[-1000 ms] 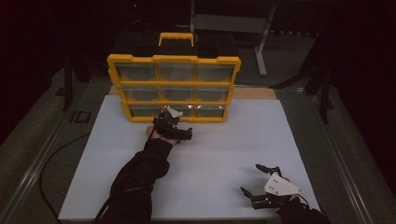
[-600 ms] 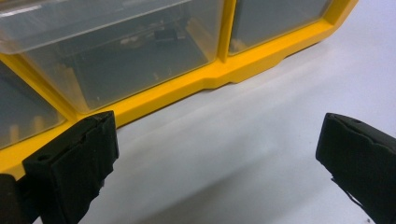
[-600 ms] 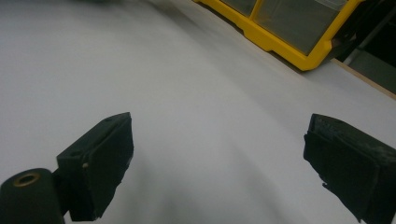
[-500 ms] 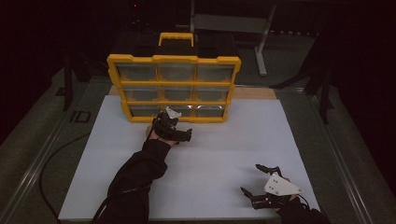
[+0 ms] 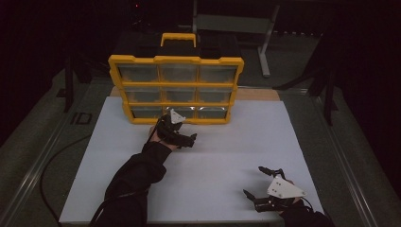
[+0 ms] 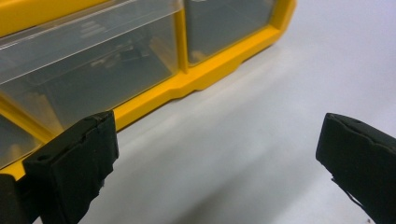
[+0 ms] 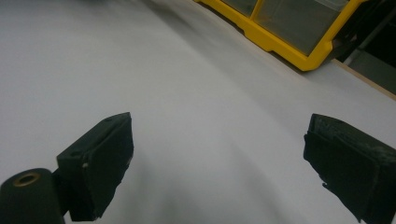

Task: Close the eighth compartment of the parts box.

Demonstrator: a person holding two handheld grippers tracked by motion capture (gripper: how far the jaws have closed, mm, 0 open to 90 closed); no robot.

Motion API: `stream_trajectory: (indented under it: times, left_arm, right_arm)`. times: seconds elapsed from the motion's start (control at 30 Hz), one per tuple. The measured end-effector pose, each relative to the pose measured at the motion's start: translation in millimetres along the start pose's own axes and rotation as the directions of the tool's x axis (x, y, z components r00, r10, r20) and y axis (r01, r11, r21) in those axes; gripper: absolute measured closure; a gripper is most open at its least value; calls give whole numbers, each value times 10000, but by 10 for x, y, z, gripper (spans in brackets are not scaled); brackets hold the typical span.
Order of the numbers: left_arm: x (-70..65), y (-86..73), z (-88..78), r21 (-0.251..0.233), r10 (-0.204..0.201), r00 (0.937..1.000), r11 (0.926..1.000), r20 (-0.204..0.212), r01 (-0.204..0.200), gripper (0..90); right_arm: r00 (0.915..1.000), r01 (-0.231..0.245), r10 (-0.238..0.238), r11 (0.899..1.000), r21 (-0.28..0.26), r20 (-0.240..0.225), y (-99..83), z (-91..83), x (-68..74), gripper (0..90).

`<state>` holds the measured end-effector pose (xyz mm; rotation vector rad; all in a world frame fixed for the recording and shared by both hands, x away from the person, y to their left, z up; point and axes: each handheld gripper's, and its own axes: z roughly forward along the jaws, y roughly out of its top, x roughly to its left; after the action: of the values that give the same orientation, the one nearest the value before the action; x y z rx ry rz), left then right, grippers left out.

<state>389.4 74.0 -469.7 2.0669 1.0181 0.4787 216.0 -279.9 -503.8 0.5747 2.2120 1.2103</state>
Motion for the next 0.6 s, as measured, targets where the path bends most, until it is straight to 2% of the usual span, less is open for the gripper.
stream_trajectory:
  times: [0.03,0.1,0.17,0.57,0.6]
  left_arm:
    - [0,0,0,0,0,10000,10000,0,0,0]
    - [-3,-6,-30,61,272,9990,9996,360,-274,0]
    - [-14,-17,-52,-3,496,9981,9988,378,-497,0]
    - [-56,-69,-166,-102,747,9949,9972,679,-742,0]
    - [-56,-78,-178,-137,678,9948,9977,760,-669,0]
  right_arm:
    - [10000,-10,10,10000,11,4,-2,0,-2,85]
    - [10000,-11,11,10000,-35,16,1,-1,-5,85]
    - [10000,-6,6,10000,7,10,0,0,0,85]
    - [10000,-9,9,10000,5,0,1,-1,-4,85]
    - [10000,-18,18,10000,-3,8,2,-1,-1,85]
